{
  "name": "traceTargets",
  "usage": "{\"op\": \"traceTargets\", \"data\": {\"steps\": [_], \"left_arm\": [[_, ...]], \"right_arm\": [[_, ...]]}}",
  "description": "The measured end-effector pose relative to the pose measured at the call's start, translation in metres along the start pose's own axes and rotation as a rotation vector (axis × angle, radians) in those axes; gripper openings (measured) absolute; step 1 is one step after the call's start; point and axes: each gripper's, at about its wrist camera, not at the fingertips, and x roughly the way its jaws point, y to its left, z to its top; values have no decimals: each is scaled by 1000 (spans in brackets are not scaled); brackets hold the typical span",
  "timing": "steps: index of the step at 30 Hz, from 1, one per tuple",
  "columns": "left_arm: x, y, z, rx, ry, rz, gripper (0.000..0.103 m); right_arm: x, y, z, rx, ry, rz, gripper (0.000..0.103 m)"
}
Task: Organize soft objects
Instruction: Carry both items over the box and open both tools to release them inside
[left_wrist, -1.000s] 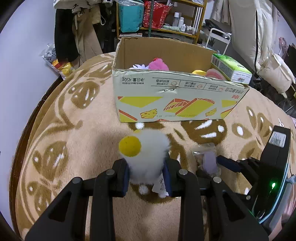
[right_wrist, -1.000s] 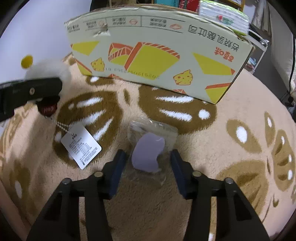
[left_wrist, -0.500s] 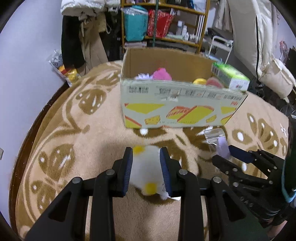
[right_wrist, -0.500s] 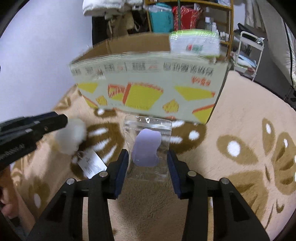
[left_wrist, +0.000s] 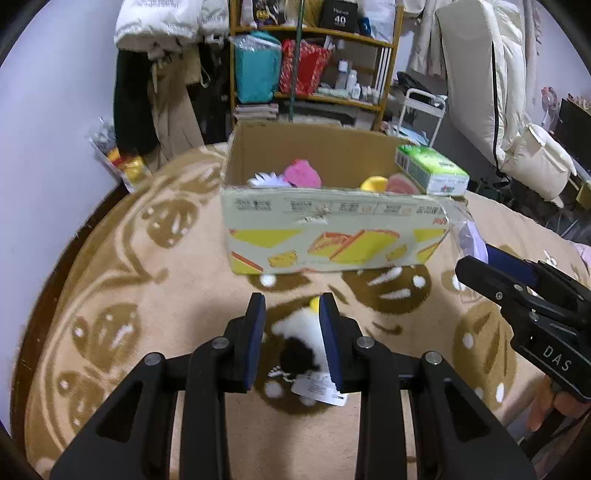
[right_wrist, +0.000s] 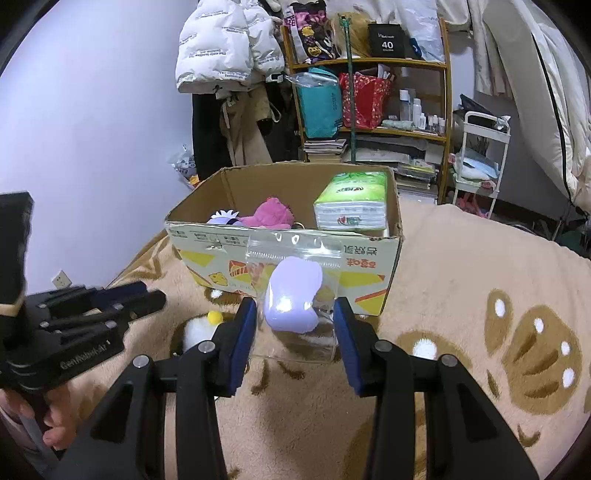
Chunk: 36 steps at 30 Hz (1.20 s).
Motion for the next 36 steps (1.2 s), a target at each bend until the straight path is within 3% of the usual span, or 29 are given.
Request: {"op": "traceTargets", "data": {"steps": [8,10,13,18,20,23,27,36], "left_arm": [[43,-4,-7,7,146,10,43],[50,-6,-8,11,161,-7,52],[59,-11,-9,26,182,-43,55],[81,-17,-17,52,248,-32,55],[87,-19,-20,73,262,-11,45],[90,-23,-23,112,250,25,39],[84,-26,-23,121,224,-4,34],[51,-30,-14,125,98,3,34]], "right_arm": [[11,-17,1,9,21,-2,45],[12,-19,2,18,25,-5,45],[13,-23,2,28,28,-9,45],[15,-26,2,44,34,-9,45],[15,-25,3,43,33,-9,45],[15,-25,4,35,26,-10,45],[15,-25,4,37,19,-6,45],[7,-27,11,43,-17,-11,45]]}}
